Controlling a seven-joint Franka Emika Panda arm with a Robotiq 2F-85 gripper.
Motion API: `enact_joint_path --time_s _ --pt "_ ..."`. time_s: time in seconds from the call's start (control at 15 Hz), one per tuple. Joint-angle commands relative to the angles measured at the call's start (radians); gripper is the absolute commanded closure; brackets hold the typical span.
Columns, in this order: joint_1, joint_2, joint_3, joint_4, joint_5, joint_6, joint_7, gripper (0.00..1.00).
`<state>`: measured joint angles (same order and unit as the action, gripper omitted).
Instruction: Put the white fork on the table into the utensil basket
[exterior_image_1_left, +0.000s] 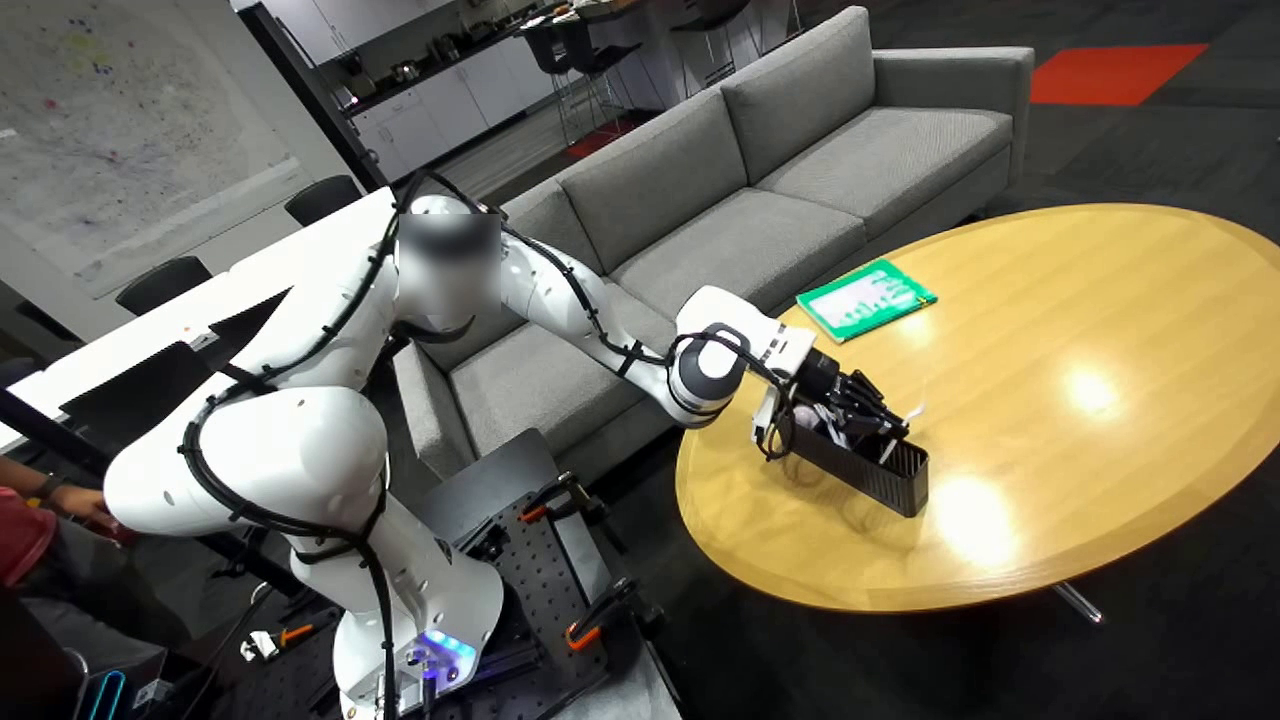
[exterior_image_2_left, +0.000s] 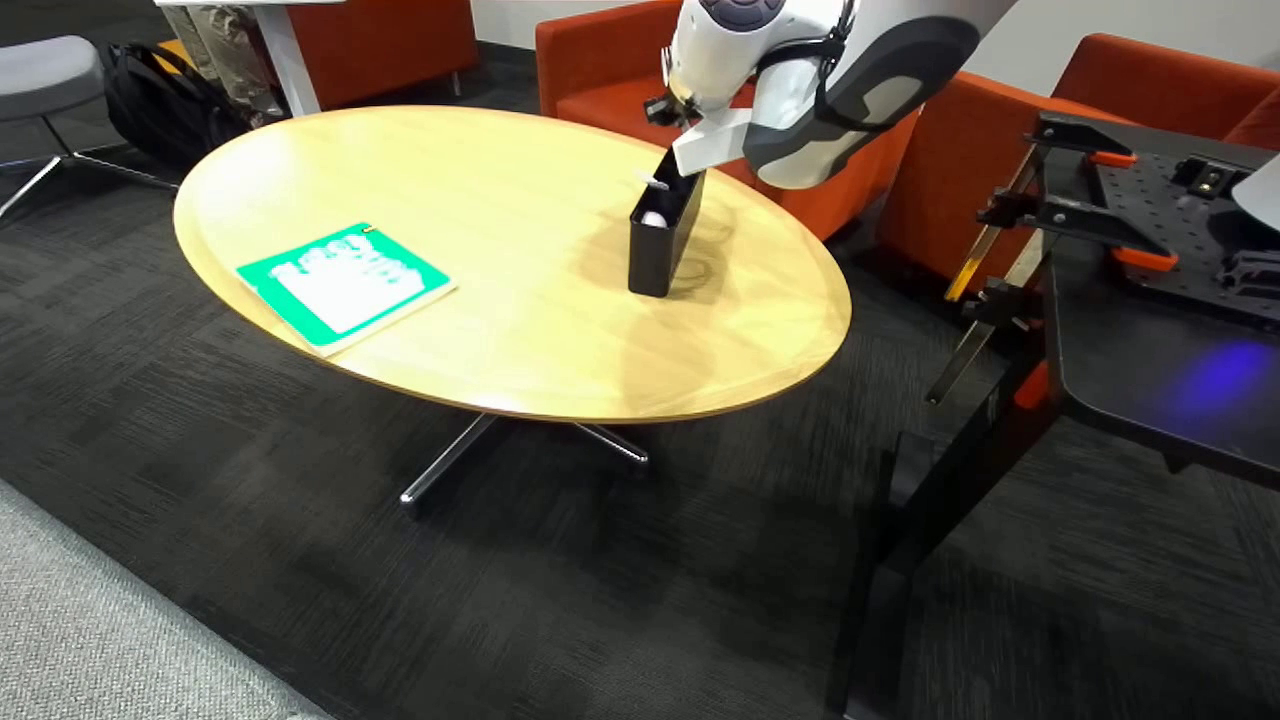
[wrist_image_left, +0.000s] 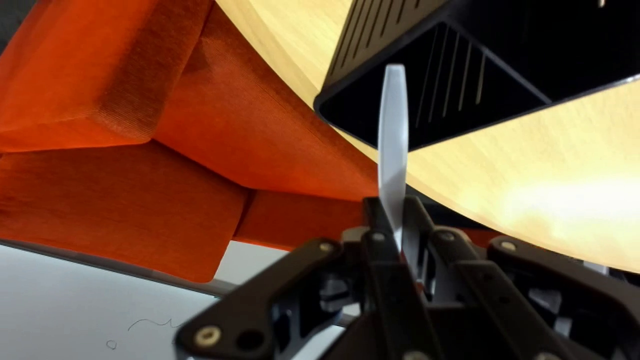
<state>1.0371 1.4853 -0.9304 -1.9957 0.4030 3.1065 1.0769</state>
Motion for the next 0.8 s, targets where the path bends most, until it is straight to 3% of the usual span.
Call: enact_joint_path --time_s 0.0,0.13,0.2,0.27,0.73 --pt "-0.006 0.0 0.005 0.022 -0.049 -0.039 0.057 0.97" --pt "-0.001 0.0 0.004 0.021 -0.068 -0.047 0.078 0.97" --pt "-0.001 0.0 0.004 0.023 -0.078 -0.053 0.086 0.75" --pt "0.002 0.0 0.001 0.022 -0.089 -0.059 0.101 0.61" --pt "0.027 -0.005 -0.021 0.001 -0.047 -0.056 0.108 0.1"
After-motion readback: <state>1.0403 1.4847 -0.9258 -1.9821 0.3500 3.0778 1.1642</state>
